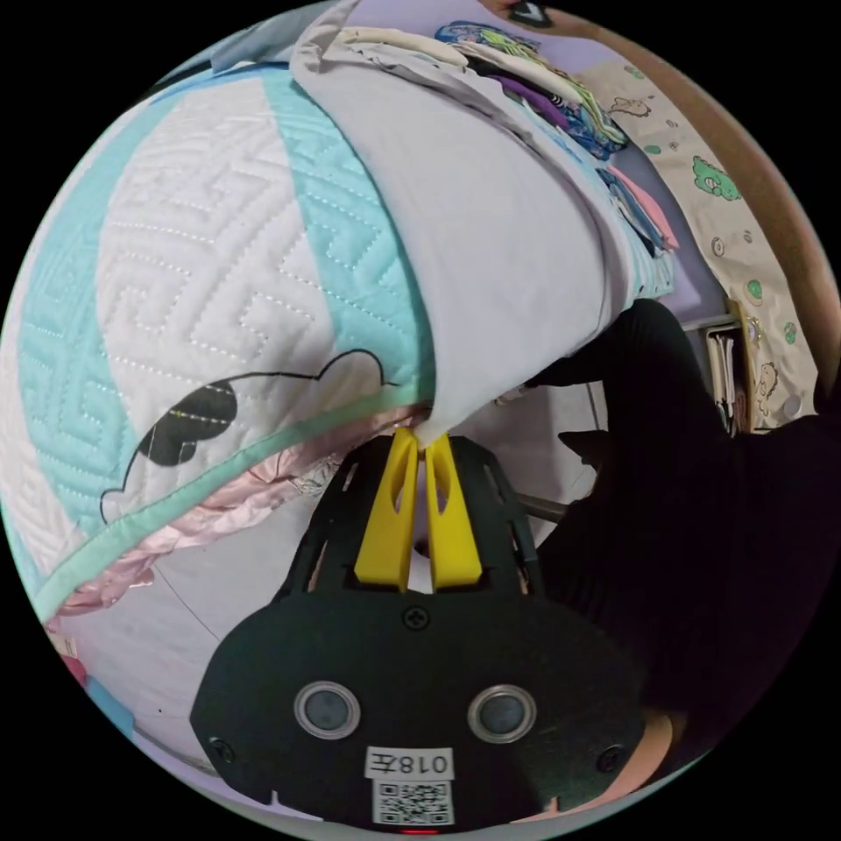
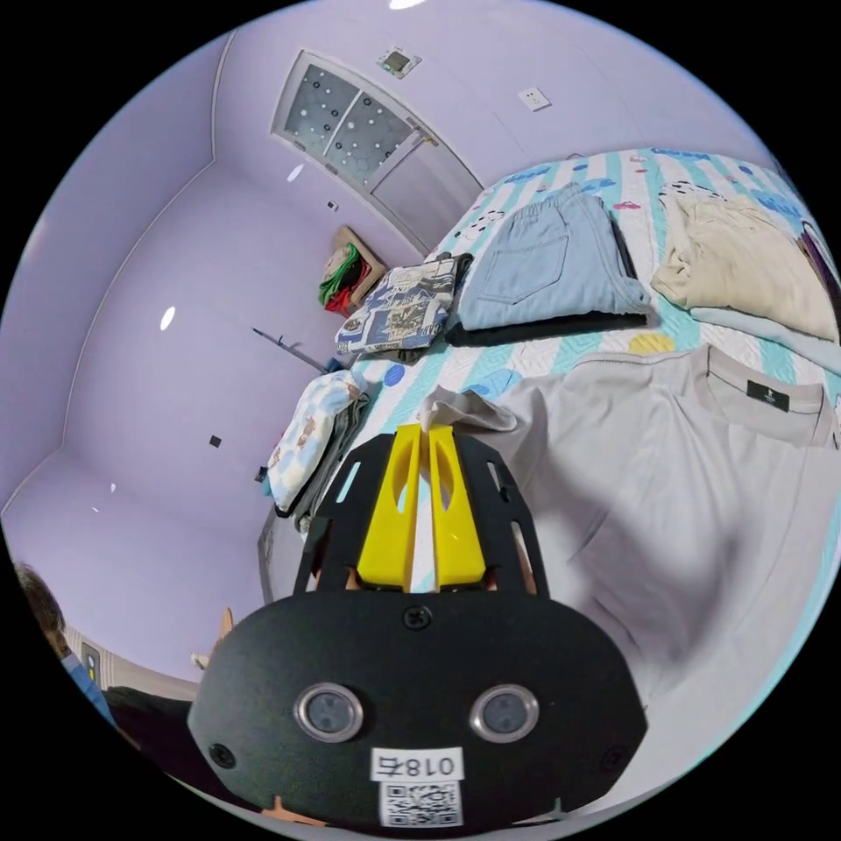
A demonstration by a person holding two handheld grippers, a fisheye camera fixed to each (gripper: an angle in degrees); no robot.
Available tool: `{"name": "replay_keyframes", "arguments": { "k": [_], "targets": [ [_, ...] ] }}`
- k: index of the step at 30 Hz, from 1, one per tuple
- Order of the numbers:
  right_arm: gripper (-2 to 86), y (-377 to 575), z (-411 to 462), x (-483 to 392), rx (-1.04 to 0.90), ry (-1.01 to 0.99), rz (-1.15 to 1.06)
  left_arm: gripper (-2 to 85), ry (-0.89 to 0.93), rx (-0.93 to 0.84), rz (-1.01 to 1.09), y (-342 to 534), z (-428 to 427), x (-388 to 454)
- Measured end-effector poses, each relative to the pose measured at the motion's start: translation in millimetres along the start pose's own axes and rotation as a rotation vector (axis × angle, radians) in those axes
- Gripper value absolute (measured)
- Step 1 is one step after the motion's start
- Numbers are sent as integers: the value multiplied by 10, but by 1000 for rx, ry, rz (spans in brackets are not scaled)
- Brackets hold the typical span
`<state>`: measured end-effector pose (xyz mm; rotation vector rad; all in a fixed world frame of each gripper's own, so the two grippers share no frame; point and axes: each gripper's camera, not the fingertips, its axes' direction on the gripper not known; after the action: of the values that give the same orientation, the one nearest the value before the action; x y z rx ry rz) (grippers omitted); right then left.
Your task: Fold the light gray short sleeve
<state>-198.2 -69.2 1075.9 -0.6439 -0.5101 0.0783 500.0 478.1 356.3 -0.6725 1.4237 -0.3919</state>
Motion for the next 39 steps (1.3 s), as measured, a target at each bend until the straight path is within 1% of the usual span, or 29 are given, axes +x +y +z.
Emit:
{"name": "replay_keyframes", "arguments": {
  "k": [3, 6, 9, 12, 14, 17, 20, 22, 25, 28, 30, 31, 33, 36, 39],
  "targets": [
    [5, -49, -221, 164, 56, -37, 73, -9, 36, 10, -4, 82, -242, 220],
    [5, -46, -566, 352, 116, -61, 112, -9, -3, -11, 21, 95, -444, 566],
    [4, 70, -1021, 604, 170, -75, 139, -9, -34, -8, 109, 5, -638, 1092],
    [4, 339, -1535, 954, 250, -82, 182, -9, -130, -59, 223, -194, -697, 1687],
    [4, 645, -1837, 1338, 316, -57, 260, -9, -165, -97, 274, -330, -631, 1951],
    [3, 979, -1899, 1834, 301, -69, 403, -9, -214, -158, 292, -542, -366, 2172],
    [3, 1175, -1893, 2101, 313, -93, 474, -9, -269, -182, 249, -655, -147, 2253],
    [3, 1203, -1915, 2166, 327, -129, 483, -9, -285, -182, 232, -666, -126, 2343],
    [4, 1087, -2034, 2099, 333, -160, 412, -9, -303, -160, 222, -667, -248, 2455],
    [4, 918, -2217, 1935, 341, -173, 301, -9, -269, -117, 207, -678, -412, 2530],
    [4, 848, -2322, 1868, 343, -142, 240, -9, -234, -93, 200, -711, -463, 2569],
    [4, 820, -2362, 1871, 334, -92, 219, -8, -205, -87, 197, -752, -446, 2587],
    [5, 812, -2364, 1979, 309, -18, 235, -6, -173, -75, 189, -829, -366, 2620],
    [6, 868, -2312, 2249, 303, -4, 309, 6, -137, -72, 165, -966, -129, 2648],
    [8, 914, -2238, 2398, 297, -2, 347, 88, -71, -153, 201, -1002, 132, 2650]
  ]
}}
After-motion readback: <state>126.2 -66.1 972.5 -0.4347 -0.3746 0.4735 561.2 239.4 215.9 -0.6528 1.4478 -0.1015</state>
